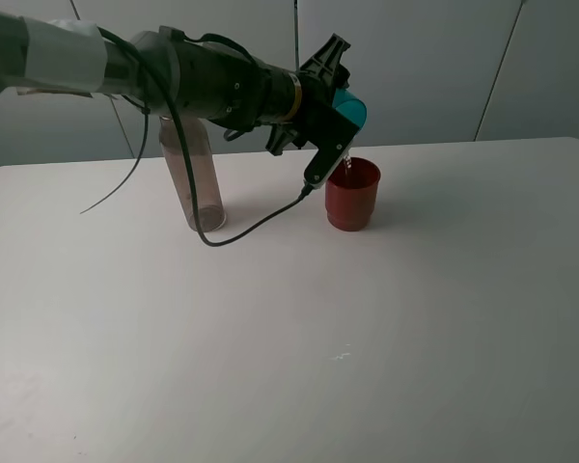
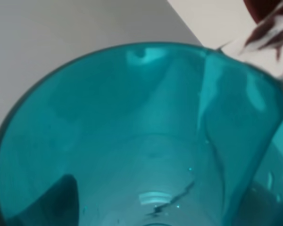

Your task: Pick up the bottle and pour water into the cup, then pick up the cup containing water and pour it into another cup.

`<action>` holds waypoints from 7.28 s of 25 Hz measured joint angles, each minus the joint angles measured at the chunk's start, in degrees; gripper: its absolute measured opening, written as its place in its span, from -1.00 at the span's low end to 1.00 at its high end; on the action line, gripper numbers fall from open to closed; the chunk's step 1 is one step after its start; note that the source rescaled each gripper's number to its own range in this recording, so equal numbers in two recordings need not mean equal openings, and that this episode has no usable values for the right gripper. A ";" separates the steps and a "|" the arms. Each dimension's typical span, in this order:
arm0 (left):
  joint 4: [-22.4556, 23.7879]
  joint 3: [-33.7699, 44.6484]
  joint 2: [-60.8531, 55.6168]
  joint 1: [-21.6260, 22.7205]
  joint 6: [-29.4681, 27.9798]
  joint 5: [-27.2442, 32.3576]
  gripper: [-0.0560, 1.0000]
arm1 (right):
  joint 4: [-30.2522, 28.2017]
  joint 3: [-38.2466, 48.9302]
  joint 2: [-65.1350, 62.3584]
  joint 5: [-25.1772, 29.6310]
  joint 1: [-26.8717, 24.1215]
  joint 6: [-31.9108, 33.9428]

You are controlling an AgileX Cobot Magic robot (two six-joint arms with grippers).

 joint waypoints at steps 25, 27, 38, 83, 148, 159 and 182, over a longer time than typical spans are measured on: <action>0.22 0.00 0.00 0.00 3.05 -0.34 -0.57 | 0.00 0.00 0.00 0.00 0.00 0.00; -3.35 0.00 0.00 0.00 -0.45 -2.07 -0.57 | 0.00 0.00 0.00 0.00 0.00 0.00; -58.44 0.44 0.00 0.00 -11.37 -8.87 -0.57 | 0.00 0.00 0.00 0.00 0.00 0.00; -35.78 38.21 -12.03 10.24 -22.74 -62.62 -0.57 | 0.00 0.00 0.00 0.00 0.00 0.00; -31.83 30.67 -15.76 10.11 -48.18 -50.87 0.96 | 0.00 0.00 0.00 0.00 0.00 0.00; -52.79 30.77 -34.61 5.94 -47.33 -20.21 0.96 | 0.00 0.00 0.00 0.00 0.00 0.00; -86.56 50.09 -83.30 27.36 -23.30 28.21 0.97 | 0.00 0.00 0.00 0.00 0.00 0.00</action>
